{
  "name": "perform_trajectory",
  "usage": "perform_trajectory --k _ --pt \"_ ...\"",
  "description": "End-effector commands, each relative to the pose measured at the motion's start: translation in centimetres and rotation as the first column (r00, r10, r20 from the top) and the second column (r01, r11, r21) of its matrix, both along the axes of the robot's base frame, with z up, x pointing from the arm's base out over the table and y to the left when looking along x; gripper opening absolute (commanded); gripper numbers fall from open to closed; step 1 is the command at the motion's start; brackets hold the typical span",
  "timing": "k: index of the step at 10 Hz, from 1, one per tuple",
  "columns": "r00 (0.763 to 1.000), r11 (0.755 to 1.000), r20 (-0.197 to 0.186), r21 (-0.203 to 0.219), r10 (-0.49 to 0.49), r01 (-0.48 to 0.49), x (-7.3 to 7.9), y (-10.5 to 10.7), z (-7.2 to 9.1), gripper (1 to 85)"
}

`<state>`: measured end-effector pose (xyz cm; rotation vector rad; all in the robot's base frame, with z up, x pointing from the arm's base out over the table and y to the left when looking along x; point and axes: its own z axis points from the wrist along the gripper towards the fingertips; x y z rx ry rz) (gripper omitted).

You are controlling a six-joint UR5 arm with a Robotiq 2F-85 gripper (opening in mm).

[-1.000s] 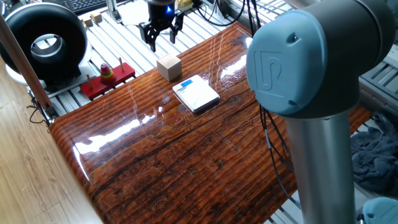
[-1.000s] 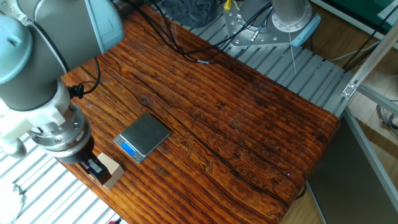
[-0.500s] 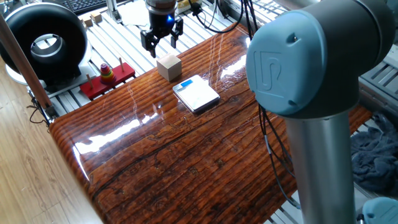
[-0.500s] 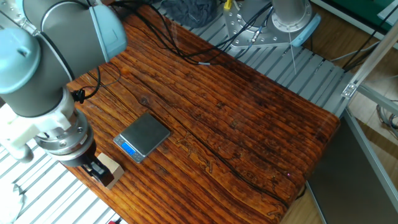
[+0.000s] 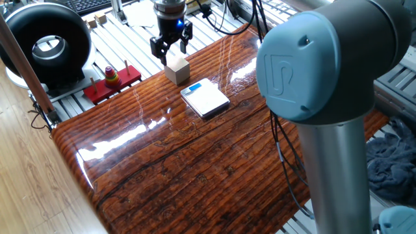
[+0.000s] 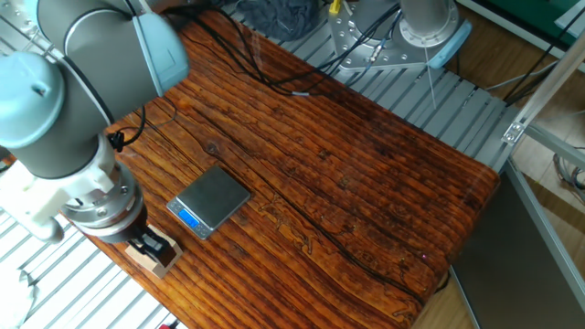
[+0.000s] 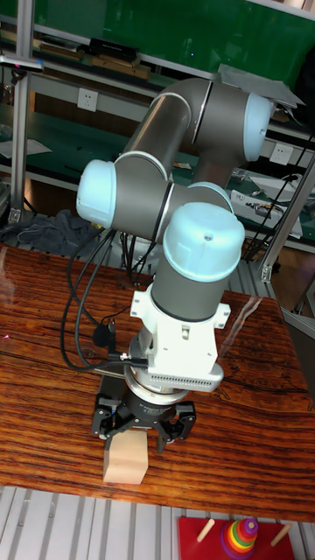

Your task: Place the block on the scale

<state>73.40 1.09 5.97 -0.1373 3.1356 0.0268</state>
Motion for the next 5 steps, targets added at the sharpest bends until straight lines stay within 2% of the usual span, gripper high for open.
perform_trajectory --k 1,5 --pt "0.999 0.999 0.005 -0.003 0.033 -0.033 -0.1 0.1 -1.1 73.3" --pt "0.999 0.999 0.021 -0.019 0.047 -0.046 0.0 -0.9 -2.2 73.0"
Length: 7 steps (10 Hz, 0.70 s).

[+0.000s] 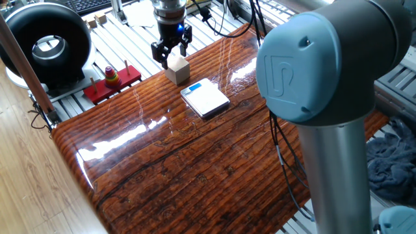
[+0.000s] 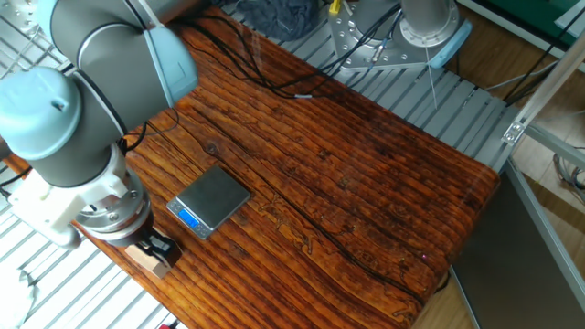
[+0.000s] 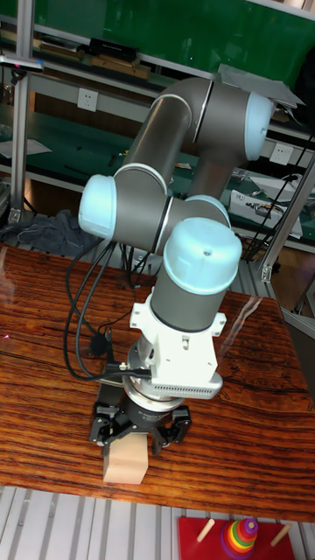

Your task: Place the block on the scale

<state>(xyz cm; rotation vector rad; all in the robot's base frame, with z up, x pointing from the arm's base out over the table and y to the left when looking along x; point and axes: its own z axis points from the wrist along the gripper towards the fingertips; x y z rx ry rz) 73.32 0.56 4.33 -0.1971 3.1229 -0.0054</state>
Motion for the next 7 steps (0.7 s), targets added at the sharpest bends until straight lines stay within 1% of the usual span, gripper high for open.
perform_trajectory --k 1,3,4,6,7 --pt "1.000 1.000 0.013 0.000 0.010 -0.010 0.10 -0.64 -0.73 73.0" --pt "1.000 1.000 0.026 0.009 0.016 -0.016 0.34 -0.74 -1.15 71.7" --pt "1.000 1.000 0.029 0.026 0.012 -0.013 0.40 -0.36 -1.20 67.7" --pt "1.000 0.999 0.024 0.045 -0.005 0.004 0.29 0.12 -1.05 56.7" --pt "1.000 0.999 0.018 0.048 -0.012 0.011 0.12 0.19 -0.84 46.7"
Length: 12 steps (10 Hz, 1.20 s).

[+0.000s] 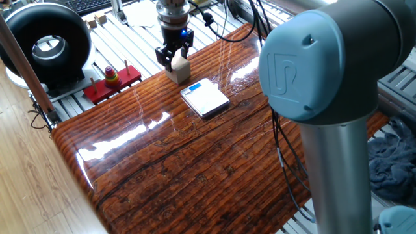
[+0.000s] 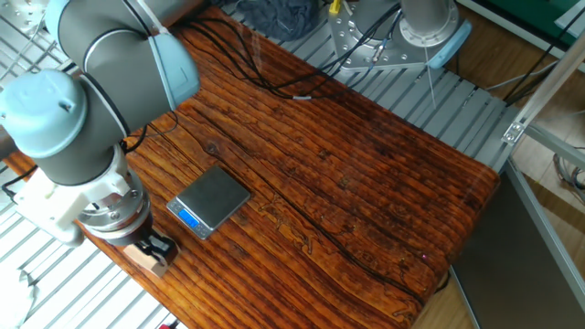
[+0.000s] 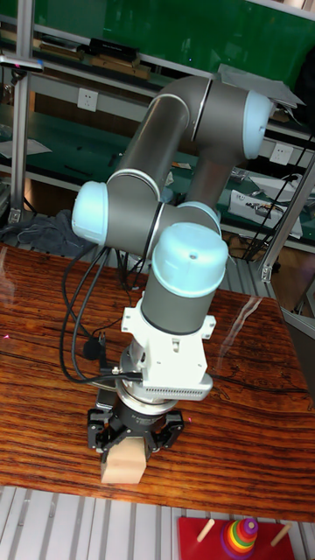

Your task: Place the block on the scale

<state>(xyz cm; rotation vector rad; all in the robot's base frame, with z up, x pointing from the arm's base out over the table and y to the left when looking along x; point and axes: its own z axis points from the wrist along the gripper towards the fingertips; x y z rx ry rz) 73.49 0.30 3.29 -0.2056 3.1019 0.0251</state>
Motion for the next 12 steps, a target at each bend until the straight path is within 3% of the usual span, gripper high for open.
perform_trajectory --k 1,2,5,6,9,12 --pt "1.000 0.999 -0.022 0.030 -0.014 0.015 -0.5 0.4 0.9 38.3" --pt "0.999 0.999 -0.046 0.033 -0.013 0.015 -0.9 0.0 1.9 26.7" --pt "0.997 0.999 -0.073 0.027 -0.029 0.031 -1.9 -0.8 3.9 21.0" --pt "0.996 0.999 -0.084 0.025 -0.038 0.040 -2.5 -0.9 4.6 15.0" --pt "0.995 0.999 -0.092 0.026 -0.044 0.046 -4.3 -1.2 6.5 18.3" --pt "0.995 0.997 -0.073 0.041 -0.060 0.063 -5.7 -1.1 6.5 15.0"
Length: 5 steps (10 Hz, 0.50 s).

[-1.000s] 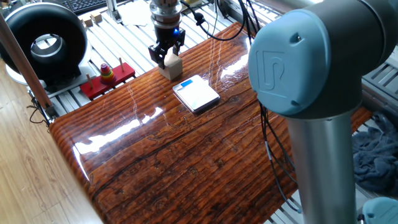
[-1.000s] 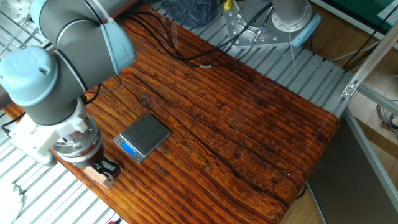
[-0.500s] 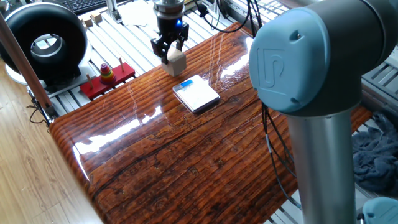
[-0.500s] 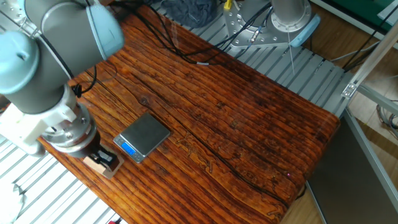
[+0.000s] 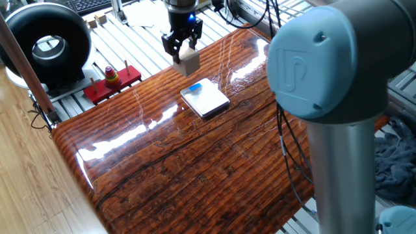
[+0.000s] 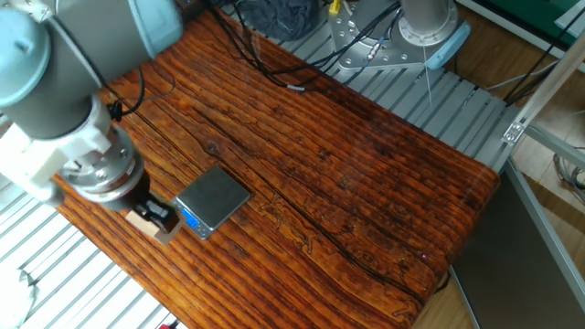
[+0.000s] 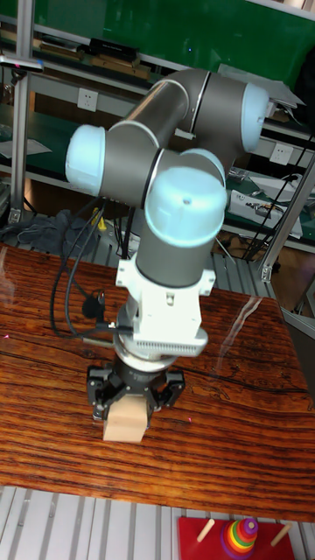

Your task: Place the block on the scale

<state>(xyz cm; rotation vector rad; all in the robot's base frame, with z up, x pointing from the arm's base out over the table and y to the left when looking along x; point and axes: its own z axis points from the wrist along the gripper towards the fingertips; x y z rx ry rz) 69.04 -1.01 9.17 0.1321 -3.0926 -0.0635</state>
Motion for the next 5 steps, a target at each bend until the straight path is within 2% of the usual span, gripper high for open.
perform_trajectory --k 1,5 --pt "1.000 0.999 0.012 0.030 -0.023 0.023 -1.8 0.5 0.5 14.0" --pt "0.998 0.998 0.035 0.037 -0.054 0.053 -3.2 1.2 -0.5 13.0"
